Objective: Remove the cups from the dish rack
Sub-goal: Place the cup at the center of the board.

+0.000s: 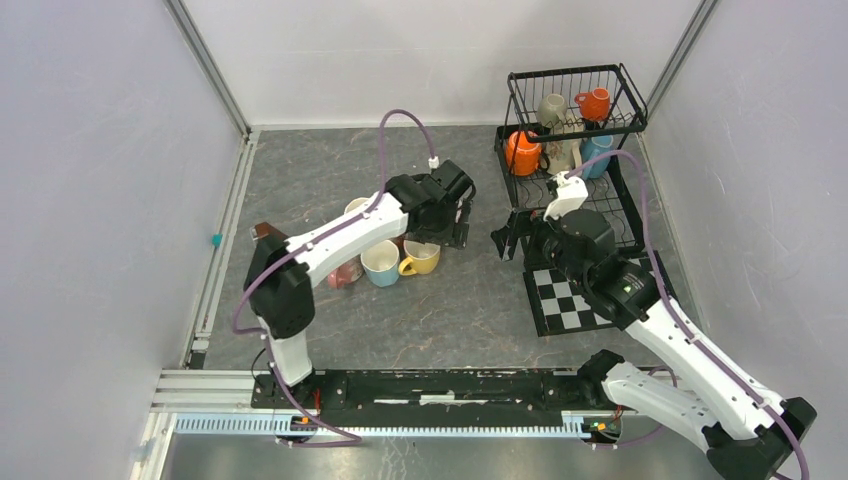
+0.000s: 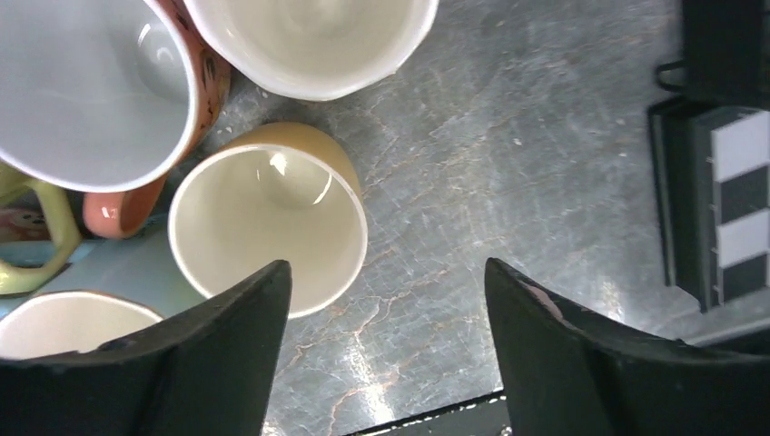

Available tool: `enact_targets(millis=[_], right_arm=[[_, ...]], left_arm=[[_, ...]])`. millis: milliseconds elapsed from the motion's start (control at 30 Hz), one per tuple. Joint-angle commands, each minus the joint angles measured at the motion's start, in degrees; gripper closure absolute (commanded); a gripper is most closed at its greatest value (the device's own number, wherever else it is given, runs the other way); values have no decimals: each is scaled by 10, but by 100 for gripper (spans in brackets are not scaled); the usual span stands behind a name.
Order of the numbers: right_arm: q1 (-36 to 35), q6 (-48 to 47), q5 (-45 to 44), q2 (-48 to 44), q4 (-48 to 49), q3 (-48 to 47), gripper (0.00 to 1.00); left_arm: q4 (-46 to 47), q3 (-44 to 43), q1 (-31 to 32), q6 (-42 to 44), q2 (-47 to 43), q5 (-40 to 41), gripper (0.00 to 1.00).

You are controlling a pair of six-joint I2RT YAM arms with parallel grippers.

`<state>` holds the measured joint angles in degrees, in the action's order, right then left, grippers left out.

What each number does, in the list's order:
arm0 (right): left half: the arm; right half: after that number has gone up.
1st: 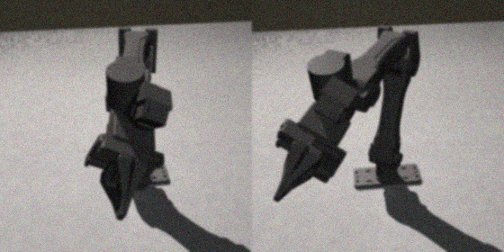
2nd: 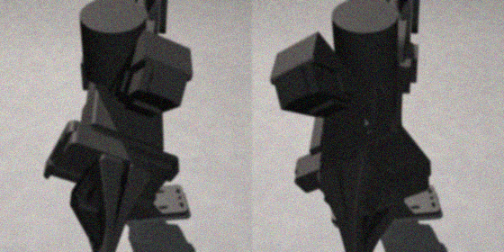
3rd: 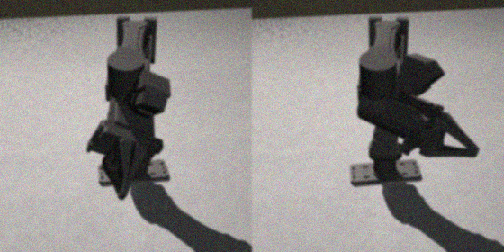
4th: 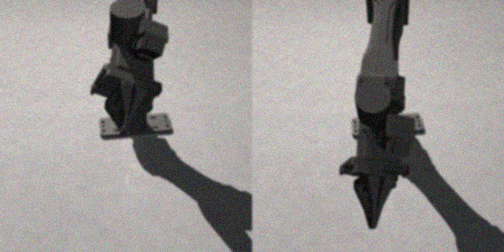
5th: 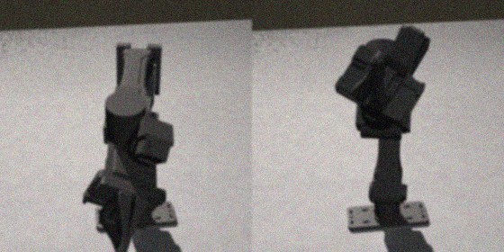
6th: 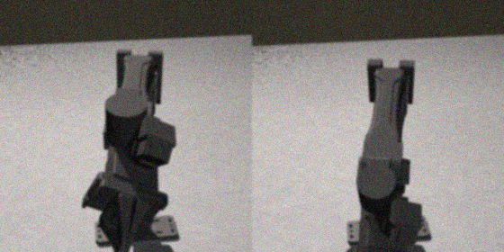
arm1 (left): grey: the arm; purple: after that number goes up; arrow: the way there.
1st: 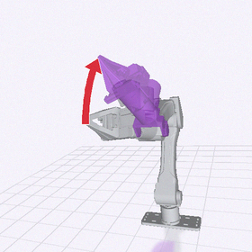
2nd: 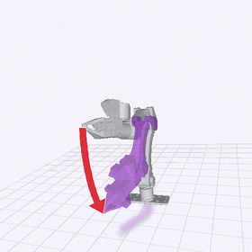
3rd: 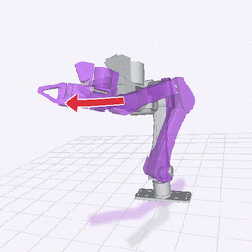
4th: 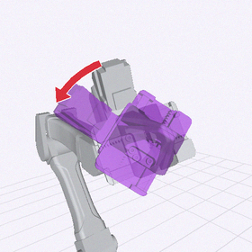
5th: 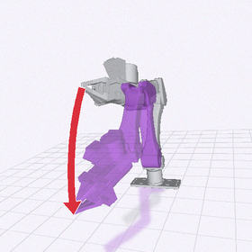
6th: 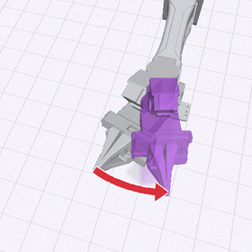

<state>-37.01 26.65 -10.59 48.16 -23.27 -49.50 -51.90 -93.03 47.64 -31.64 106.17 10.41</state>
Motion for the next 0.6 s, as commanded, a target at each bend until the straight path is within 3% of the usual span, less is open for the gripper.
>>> enact_targets(millis=[0, 33, 67, 333, 567], right_arm=[[0, -11, -11, 3, 11, -38, 2], [1, -12, -13, 4, 10, -41, 2], [1, -13, -17, 5, 7, -44, 2], [7, -35, -81, 40, -28, -92, 2], [80, -61, -93, 60, 2, -95, 2]], left_arm=[[32, -13, -3, 18, -77, -17, 10], [35, -10, -3, 19, -88, -19, 2], [36, -9, -4, 21, -98, -22, 0], [58, 21, -6, 31, -191, -41, 0], [77, 63, -7, 45, -269, -78, 0]])
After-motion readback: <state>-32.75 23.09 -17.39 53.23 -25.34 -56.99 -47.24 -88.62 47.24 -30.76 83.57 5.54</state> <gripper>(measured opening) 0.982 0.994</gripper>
